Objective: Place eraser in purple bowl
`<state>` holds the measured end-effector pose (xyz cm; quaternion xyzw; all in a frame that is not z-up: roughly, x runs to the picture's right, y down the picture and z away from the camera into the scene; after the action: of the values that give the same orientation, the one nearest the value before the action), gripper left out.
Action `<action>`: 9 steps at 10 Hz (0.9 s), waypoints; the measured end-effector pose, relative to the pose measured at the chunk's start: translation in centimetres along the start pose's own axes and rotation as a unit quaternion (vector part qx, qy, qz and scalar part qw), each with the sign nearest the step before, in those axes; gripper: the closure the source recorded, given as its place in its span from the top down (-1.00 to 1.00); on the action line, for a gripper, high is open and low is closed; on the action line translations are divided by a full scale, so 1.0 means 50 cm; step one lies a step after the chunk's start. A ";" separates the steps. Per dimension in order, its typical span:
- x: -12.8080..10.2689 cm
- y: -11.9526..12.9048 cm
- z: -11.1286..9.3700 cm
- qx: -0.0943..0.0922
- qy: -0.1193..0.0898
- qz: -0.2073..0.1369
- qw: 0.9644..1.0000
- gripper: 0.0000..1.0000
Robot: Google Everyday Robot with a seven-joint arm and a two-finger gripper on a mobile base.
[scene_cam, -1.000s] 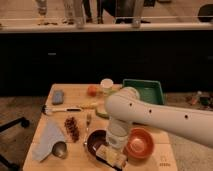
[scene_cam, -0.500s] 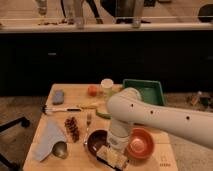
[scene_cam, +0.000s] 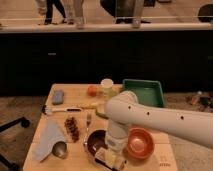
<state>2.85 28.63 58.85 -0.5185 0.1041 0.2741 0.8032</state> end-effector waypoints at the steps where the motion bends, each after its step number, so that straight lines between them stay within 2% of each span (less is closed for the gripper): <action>1: -0.011 -0.002 0.001 0.000 0.001 -0.004 1.000 -1.00; 4: -0.029 -0.014 0.005 -0.003 0.004 -0.005 1.000 -1.00; 9: -0.068 -0.032 0.023 0.000 0.024 -0.010 1.000 -1.00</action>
<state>0.76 28.00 62.13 -0.5258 0.1178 0.2537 0.8033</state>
